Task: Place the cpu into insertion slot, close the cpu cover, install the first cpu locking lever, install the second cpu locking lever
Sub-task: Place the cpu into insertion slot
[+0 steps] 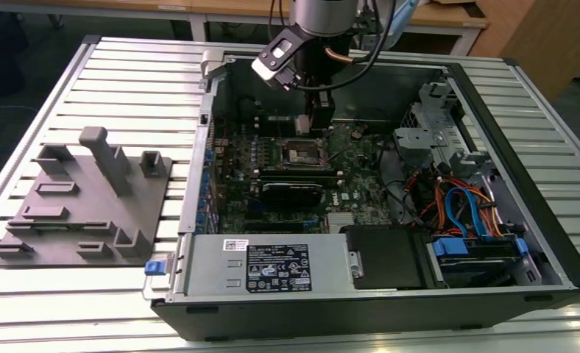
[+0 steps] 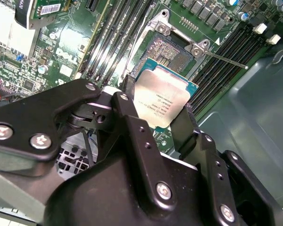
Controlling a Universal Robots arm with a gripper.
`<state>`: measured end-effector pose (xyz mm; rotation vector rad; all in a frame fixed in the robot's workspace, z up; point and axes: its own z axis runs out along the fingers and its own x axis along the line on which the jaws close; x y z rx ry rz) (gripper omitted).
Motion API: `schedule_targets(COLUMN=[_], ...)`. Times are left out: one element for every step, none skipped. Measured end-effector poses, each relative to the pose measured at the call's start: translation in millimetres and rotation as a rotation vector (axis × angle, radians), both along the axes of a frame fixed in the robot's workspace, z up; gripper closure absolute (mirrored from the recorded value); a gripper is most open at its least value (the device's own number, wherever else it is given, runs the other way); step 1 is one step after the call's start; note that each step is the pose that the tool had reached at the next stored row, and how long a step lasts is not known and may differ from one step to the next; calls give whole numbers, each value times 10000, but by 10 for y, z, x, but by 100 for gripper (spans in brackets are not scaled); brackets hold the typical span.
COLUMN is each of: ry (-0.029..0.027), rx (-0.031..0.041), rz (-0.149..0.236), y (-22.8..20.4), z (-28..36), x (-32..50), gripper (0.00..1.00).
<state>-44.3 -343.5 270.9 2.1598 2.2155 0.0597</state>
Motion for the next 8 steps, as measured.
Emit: schedule_targets(ry=[1,2,2,2,2,2,2,1], rx=[-3,-3,-4,-5,-4,-4,-4,-4], rz=[0,0,0,0,0,0,0,0], y=[0,0,0,0,0,0,0,0], z=[-16,-35,-53,-71,-89,-107,-125,-145], x=[0,0,0,0,0,0,0,0], gripper=[46,46,46,46,46,46,46,46])
